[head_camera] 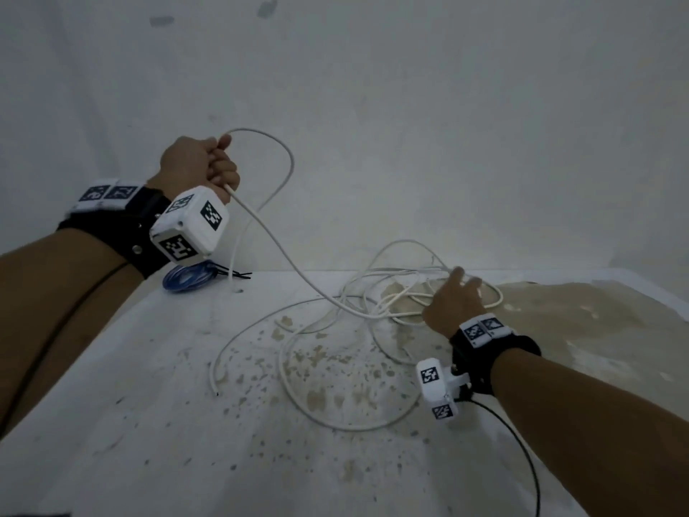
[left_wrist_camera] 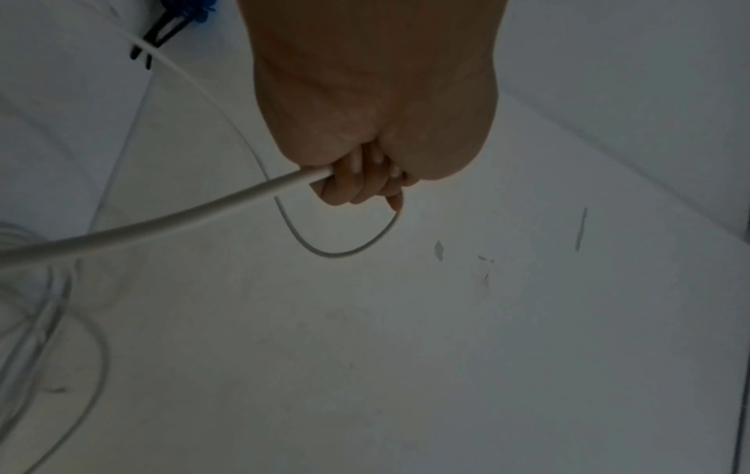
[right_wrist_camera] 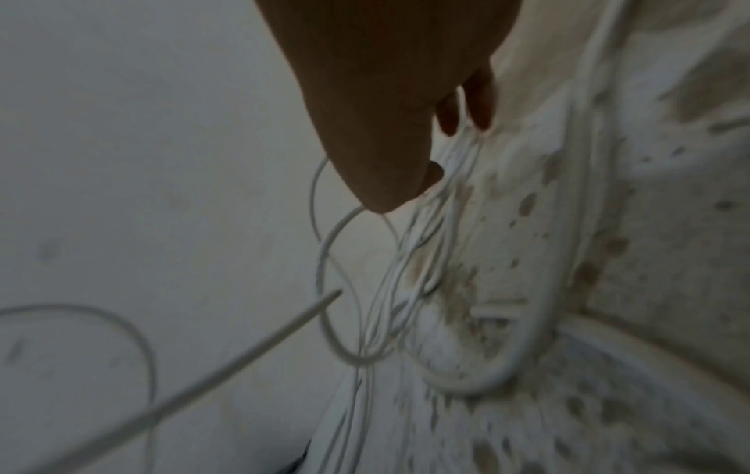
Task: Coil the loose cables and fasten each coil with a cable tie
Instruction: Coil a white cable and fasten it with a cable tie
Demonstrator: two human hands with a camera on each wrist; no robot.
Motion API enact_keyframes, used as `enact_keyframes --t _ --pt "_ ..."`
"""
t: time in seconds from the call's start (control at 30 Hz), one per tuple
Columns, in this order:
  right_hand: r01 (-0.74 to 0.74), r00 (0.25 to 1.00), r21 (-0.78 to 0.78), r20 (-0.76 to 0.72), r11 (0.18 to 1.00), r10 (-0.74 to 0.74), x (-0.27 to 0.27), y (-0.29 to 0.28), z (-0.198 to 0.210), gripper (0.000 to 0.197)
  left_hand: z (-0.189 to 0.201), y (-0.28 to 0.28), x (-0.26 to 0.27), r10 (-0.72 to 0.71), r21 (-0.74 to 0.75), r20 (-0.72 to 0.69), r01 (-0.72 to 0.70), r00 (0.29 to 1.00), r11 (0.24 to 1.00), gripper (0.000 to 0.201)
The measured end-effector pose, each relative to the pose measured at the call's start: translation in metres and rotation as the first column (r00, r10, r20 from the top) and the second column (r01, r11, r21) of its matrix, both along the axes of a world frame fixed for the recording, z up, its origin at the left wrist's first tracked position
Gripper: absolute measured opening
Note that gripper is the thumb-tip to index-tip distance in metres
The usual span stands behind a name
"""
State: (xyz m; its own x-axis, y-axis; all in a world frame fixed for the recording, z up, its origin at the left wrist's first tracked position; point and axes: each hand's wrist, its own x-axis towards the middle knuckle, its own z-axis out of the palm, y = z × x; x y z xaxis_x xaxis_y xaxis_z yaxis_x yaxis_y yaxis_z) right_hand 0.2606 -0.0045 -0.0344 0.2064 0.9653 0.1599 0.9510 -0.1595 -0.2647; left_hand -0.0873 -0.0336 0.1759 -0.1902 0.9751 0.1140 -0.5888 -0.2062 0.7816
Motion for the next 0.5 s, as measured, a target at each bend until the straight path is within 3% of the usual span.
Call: enact_keyframes --t 0.07,0.13,0.2,0.27,0.33,0.37,0.43,0.5 --pt "-0.215 0.976 0.12 0.009 0.969 0.215 -0.028 -0.007 0.008 0.088 -0.002 0.002 0.01 -0.015 -0.009 0.03 0.015 0.999 1.0 0.034" --pt "-0.498 0.866 0.013 0.043 0.867 0.497 -0.056 -0.013 0.012 0.087 -0.004 0.002 0.018 -0.024 -0.02 0.067 0.026 0.997 0.999 0.036" --pt "-0.626 0.773 -0.137 0.02 0.767 0.634 -0.074 -0.013 0.012 0.065 -0.004 -0.001 0.021 -0.016 -0.029 0.086 0.018 0.996 0.999 0.036" --pt "-0.679 0.711 -0.203 0.058 0.706 0.701 -0.078 -0.011 0.008 0.039 -0.003 -0.003 0.016 0.014 -0.037 0.087 -0.011 0.996 0.999 0.036" --pt "-0.713 0.678 -0.165 0.087 0.682 0.73 -0.073 -0.01 0.004 0.019 -0.001 -0.005 0.006 0.048 -0.043 0.095 -0.044 0.994 0.998 0.035" --pt "-0.719 0.672 -0.158 0.089 0.677 0.735 -0.071 -0.012 0.003 0.02 0.0 -0.005 0.001 0.063 -0.049 0.105 -0.058 0.992 0.997 0.035" --pt "-0.723 0.664 -0.204 0.063 0.661 0.745 -0.071 -0.017 0.001 0.039 0.0 -0.002 -0.008 0.081 -0.051 0.143 -0.074 0.986 0.996 0.036" --pt "-0.737 0.675 -0.169 -0.13 0.655 0.726 -0.08 -0.03 0.001 0.053 -0.003 0.001 -0.009 0.077 -0.053 0.201 -0.067 0.977 0.996 0.037"
